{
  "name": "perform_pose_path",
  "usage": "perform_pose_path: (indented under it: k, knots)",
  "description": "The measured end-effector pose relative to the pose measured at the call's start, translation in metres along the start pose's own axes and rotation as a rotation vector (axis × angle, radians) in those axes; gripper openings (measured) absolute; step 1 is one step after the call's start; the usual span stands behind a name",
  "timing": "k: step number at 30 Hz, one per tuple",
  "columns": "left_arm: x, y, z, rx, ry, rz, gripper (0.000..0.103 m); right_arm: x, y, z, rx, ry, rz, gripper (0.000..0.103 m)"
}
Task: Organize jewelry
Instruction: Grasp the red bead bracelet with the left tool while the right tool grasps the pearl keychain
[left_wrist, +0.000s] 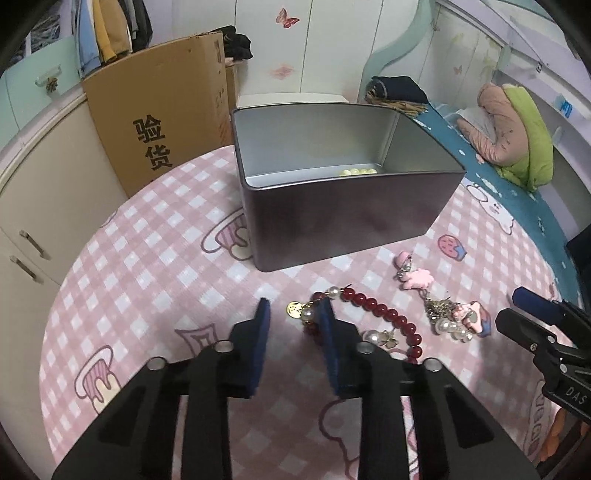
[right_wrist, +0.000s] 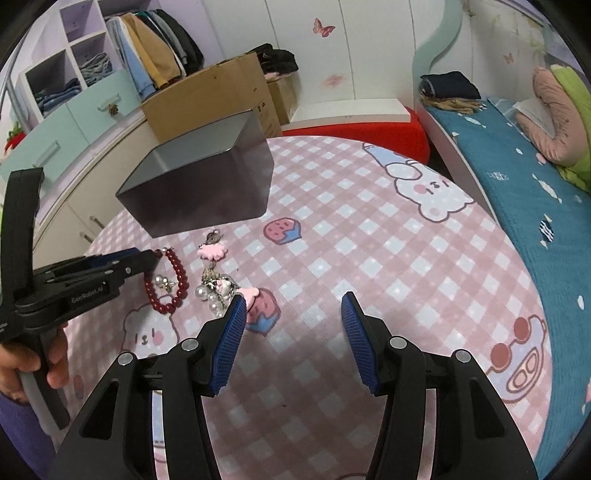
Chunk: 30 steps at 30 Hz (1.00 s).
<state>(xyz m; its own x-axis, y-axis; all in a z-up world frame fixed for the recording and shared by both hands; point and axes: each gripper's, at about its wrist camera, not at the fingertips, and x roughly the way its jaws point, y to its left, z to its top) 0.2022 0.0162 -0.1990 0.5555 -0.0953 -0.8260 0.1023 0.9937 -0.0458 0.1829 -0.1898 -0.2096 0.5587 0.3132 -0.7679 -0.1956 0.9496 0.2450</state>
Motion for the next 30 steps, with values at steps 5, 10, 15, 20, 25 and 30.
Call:
perform_pose_path:
  k: [5,10,15,20,25,30]
  knots:
    - [-0.001,0.003,0.000,0.013,-0.004,-0.002,0.006,0.000,0.002,-0.002,-0.001,0.001,-0.004,0.053]
    - [-0.010,0.004,-0.004,0.012,-0.018,-0.033,0.006,0.001,0.003,-0.005,-0.012,0.005,-0.013,0.053]
    - [-0.041,0.004,0.000,0.019,-0.075,-0.099,0.006,0.001,0.008,-0.007,-0.035,0.006,-0.019,0.053]
    - [-0.074,0.003,0.000,0.035,-0.123,-0.154,0.006,0.008,0.021,-0.004,-0.100,0.006,-0.044,0.053]
    - [-0.088,0.003,-0.005,0.040,-0.137,-0.158,0.006,0.016,0.033,0.001,-0.178,0.010,-0.099,0.053]
    - [-0.091,0.010,-0.012,0.027,-0.130,-0.162,0.006,0.020,0.036,0.006,-0.206,0.017,-0.084,0.052]
